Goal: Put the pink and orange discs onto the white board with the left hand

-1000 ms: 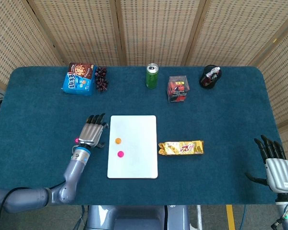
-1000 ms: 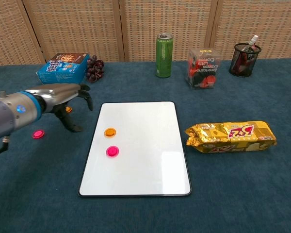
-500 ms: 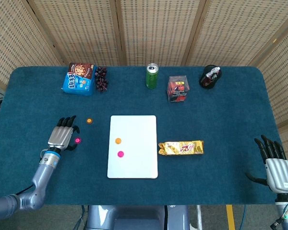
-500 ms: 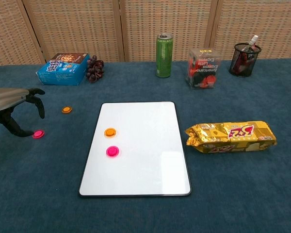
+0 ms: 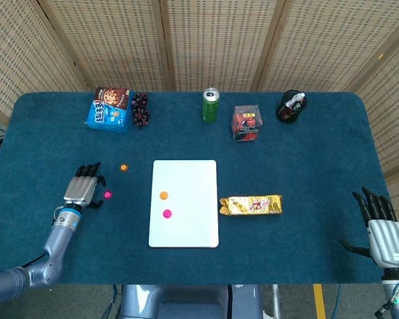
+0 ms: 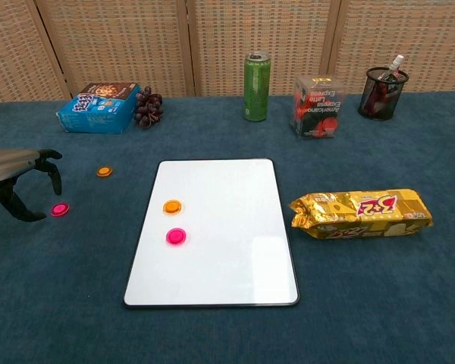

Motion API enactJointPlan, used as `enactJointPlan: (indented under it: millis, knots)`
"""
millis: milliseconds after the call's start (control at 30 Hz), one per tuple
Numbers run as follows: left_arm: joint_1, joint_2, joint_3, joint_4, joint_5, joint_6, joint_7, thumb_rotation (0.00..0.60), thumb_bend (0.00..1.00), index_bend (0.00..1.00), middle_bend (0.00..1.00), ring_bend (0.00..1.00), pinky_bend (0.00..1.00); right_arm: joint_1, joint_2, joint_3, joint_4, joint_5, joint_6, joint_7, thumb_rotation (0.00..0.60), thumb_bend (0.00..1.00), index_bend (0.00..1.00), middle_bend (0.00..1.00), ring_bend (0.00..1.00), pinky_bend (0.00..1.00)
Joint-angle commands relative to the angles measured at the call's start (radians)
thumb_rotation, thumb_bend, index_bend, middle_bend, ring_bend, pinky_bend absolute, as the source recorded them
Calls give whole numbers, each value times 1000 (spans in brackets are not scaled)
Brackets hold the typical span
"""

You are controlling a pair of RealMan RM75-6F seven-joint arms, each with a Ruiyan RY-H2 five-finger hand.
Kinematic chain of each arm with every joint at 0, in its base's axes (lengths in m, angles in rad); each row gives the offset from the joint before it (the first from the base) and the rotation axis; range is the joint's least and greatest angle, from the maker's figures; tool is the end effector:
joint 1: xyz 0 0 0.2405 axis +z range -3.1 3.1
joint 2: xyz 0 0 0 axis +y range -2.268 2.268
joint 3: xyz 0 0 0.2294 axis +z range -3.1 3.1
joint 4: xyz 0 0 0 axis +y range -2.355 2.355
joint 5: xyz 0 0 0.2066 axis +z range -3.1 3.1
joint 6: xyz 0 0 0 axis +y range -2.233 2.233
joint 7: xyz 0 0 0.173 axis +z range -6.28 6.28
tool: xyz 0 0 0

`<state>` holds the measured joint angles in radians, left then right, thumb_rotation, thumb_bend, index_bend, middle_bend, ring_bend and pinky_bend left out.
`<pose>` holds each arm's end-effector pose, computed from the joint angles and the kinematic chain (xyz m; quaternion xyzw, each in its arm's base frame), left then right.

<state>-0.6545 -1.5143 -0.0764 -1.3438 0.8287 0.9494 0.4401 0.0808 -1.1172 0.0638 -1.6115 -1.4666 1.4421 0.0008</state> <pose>-0.2461 0.3459 -0.0063 -0.6942 -0.4442 -0.2183 0.5227 -0.2935 -0.2093 0.1488 0.5882 -0.4047 0.3748 0.5915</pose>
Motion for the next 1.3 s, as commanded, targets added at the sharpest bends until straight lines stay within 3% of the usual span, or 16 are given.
enactJointPlan:
  millis: [33,567,933,1067,1300]
  knots:
    - [2,-1,-2,-1,4,3,3,600,300,395,0,0,0,0,0,0,0,0,0,0,600,2,0,0,0,0]
    - [4,-40,-13,45,1,-22,10,600,314,433,0,0,0,0,2,0,-1,0,-2,5,600,2,0,0,0,0]
    - [6,-53,-20,50,6,-19,21,600,330,526,0,0,0,0,3,-1,-1,0,-3,8,600,2,0,0,0,0]
    - [7,-43,-27,25,16,-12,16,600,329,526,0,0,0,0,3,0,-1,0,-3,11,600,2,0,0,0,0]
    - [-4,-4,-53,-110,46,21,23,600,322,527,0,0,0,0,4,-1,-1,-1,-3,15,600,2,0,0,0,0]
